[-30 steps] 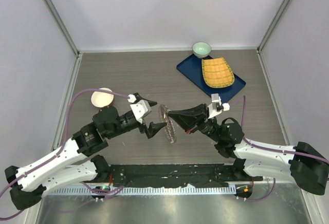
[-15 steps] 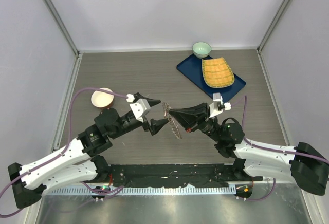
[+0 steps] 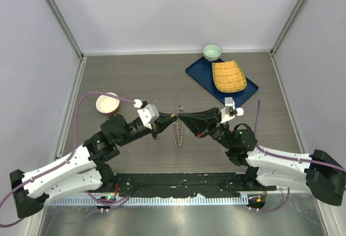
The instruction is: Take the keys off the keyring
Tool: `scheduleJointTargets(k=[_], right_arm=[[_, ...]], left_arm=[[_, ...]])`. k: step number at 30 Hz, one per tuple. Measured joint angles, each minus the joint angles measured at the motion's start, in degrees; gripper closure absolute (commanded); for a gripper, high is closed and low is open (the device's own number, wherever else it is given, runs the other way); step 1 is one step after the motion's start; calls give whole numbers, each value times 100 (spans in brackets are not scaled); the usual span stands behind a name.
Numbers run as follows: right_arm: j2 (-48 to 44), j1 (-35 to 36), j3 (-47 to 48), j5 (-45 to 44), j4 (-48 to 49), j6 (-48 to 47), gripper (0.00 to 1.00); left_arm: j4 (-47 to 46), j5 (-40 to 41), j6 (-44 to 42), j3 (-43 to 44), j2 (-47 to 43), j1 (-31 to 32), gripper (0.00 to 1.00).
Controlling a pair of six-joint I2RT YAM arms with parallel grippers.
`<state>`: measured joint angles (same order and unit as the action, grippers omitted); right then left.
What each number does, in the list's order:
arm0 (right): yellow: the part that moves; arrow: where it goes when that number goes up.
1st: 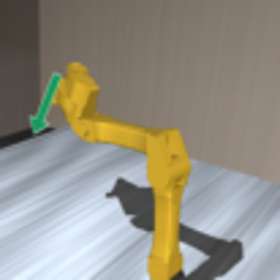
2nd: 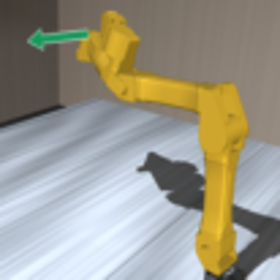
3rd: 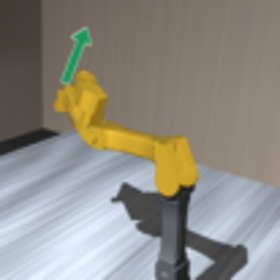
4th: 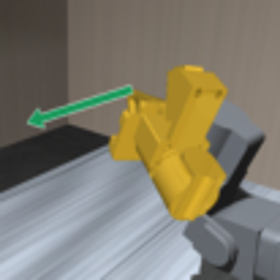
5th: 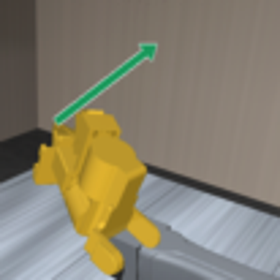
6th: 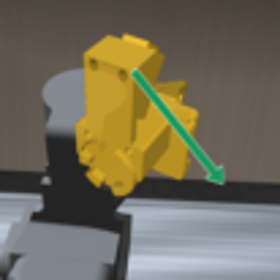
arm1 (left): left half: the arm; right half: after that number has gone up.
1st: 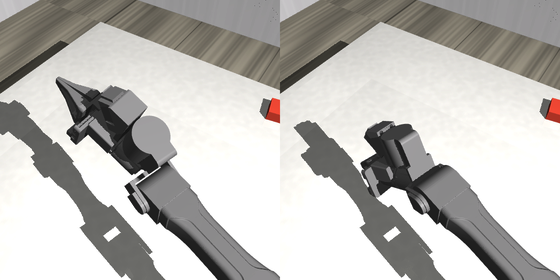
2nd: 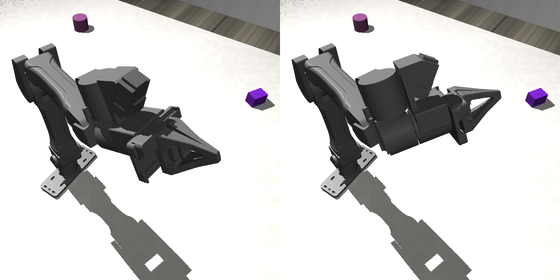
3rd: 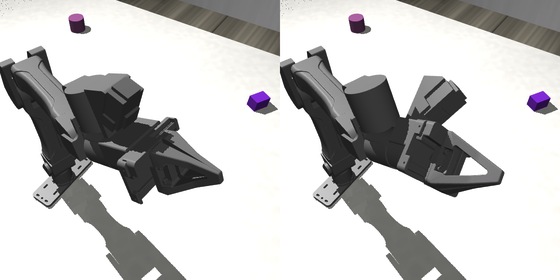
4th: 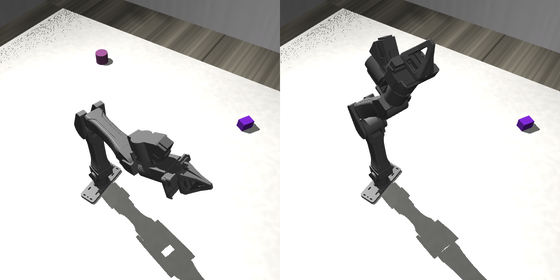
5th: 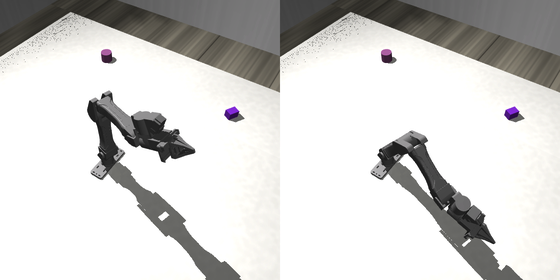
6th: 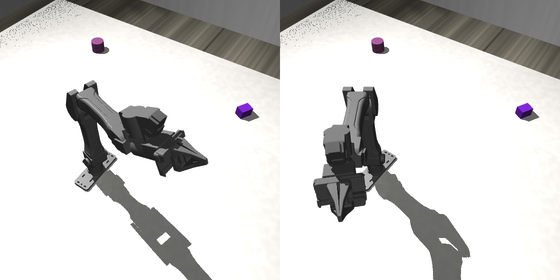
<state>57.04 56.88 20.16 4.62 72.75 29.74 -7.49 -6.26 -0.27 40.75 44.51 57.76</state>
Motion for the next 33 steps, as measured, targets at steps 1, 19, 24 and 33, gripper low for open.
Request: scheduleJointTargets(k=[1,19,24,33], right_arm=[[0,0,0,-15,2,-17,99],[271,0,439,-114,37,-315,99],[240,2,437,-116,13,-337,99],[-549,0,2,-424,-9,-706,99]], left_arm=[[-2,-22,42,0,0,2,100],[-420,-686,667,-367,210,111,100],[-505,-518,767,-470,87,111,100],[-243,131,782,-498,-216,111,100]])
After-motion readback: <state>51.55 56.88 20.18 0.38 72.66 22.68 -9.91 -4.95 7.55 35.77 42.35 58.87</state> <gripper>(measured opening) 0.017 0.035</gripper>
